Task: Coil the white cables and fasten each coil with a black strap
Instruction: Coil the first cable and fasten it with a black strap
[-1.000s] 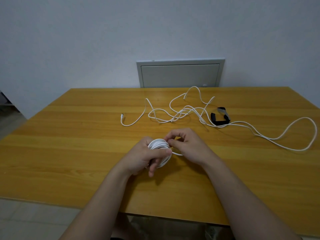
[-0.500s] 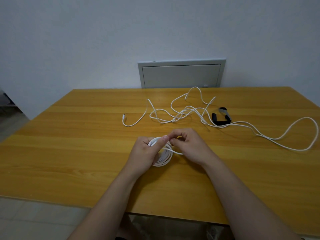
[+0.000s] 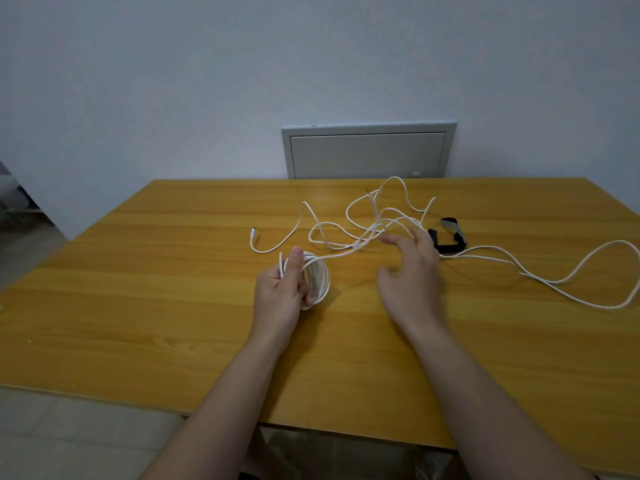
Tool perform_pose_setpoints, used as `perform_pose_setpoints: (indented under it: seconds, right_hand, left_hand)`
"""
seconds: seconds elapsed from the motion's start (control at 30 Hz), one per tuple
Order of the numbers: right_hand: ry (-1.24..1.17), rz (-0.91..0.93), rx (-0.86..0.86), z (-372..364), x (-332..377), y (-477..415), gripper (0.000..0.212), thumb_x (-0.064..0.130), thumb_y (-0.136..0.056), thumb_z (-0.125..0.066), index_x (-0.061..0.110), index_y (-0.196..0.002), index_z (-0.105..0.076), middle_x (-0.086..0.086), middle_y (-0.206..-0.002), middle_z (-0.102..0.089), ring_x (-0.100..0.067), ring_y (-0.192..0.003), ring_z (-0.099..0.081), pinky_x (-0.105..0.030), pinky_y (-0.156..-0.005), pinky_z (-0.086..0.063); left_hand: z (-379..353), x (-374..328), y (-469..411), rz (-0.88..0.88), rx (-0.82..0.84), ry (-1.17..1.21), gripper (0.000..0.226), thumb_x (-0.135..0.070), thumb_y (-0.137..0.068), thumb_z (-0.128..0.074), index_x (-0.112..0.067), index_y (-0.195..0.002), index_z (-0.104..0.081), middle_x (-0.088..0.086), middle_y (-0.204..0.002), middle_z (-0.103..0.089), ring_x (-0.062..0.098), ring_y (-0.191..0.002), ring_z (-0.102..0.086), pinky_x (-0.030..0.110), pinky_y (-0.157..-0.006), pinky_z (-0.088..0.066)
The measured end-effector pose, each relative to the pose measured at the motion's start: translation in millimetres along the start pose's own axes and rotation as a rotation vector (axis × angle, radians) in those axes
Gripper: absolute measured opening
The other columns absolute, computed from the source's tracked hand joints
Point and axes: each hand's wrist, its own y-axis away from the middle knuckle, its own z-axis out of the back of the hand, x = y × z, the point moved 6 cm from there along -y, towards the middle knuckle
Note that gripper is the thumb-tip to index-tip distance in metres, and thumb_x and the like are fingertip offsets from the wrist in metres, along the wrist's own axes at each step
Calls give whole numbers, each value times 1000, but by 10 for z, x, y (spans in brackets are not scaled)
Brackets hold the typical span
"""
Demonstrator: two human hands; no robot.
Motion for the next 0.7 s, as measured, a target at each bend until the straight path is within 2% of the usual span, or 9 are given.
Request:
perform_pose_setpoints:
  seconds: [0.1,0.17,0.27,0.37,0.43,0.5,0.57,0.6,0.7]
  right_hand:
    - [-10,288,16,-72,360,120,37,13,-78,-65,23,-114,-68,1,-123,-54,-17,-115,-54,-32,-98,-48]
    - [-131,227,174,-219,423,212,38,36,-82,-63,31,-119,-65,8,-113,-61,-12,-98,-62,-35,-84,-54]
    - [-316,130,378,-415,410,336,57,59,-79,-62,32,-129,-60,10,-115,-67,-5,-100,-64,-32,-89,-55]
    - [-422,218,210,-274,504,325,43,53,-84,-62,25,-117,-67,10,-116,-64,-7,-108,-62,-29,-89,-50]
    - [-622,181,113,-97,558,245,20,40,-88,-64,22,-93,-72,-1,-94,-69,-13,-93,-66,-35,-80,-51]
    - [-816,145,147,28,588,159,27,26,-91,-62,17,-67,-69,-19,-69,-64,-26,-75,-68,-40,-75,-51]
    - [-944,108,277,114,633,116,42,20,-93,-56,9,-52,-57,-16,-47,-44,-22,-47,-56,-33,-59,-48]
    - [-982,78,333,141,646,105,43,21,-92,-54,14,-50,-49,-7,-44,-35,-18,-39,-43,-27,-50,-40]
    - [-901,-58,373,163,544,56,43,48,-93,-51,26,-62,-31,6,-56,-22,-13,-46,-17,-22,-44,-16]
  left_hand:
    - [-14,-4,20,-49,35,-29,57,-43,-102,-53,-14,-55,-38,3,-49,-34,19,-49,-38,29,-48,-31]
    - [-44,-37,54,-109,97,-32,57,-42,-102,-53,-3,-60,-51,5,-54,-40,18,-55,-37,31,-50,-29]
    - [-103,-72,106,-157,191,-49,50,-34,-105,-52,8,-82,-65,11,-64,-52,18,-62,-43,32,-54,-33]
    - [-119,-73,122,-191,231,-98,54,-39,-106,-53,-4,-65,-54,4,-58,-42,15,-57,-35,33,-52,-27]
    - [-105,-42,102,-195,213,-175,54,-45,-103,-51,-17,-58,-43,3,-55,-37,16,-55,-33,36,-53,-27]
    - [-83,8,67,-147,188,-183,57,-48,-103,-51,-19,-55,-41,3,-54,-38,17,-54,-35,37,-55,-30]
    - [-45,13,40,-77,136,-137,61,-48,-105,-51,-21,-50,-41,2,-52,-41,18,-53,-38,34,-56,-32]
    - [-26,9,30,-37,107,-80,63,-46,-105,-50,-22,-47,-42,2,-51,-42,19,-52,-41,32,-56,-34]
    - [34,3,-2,111,39,232,58,-42,-106,-49,-24,-51,-44,2,-50,-43,19,-49,-50,28,-53,-44]
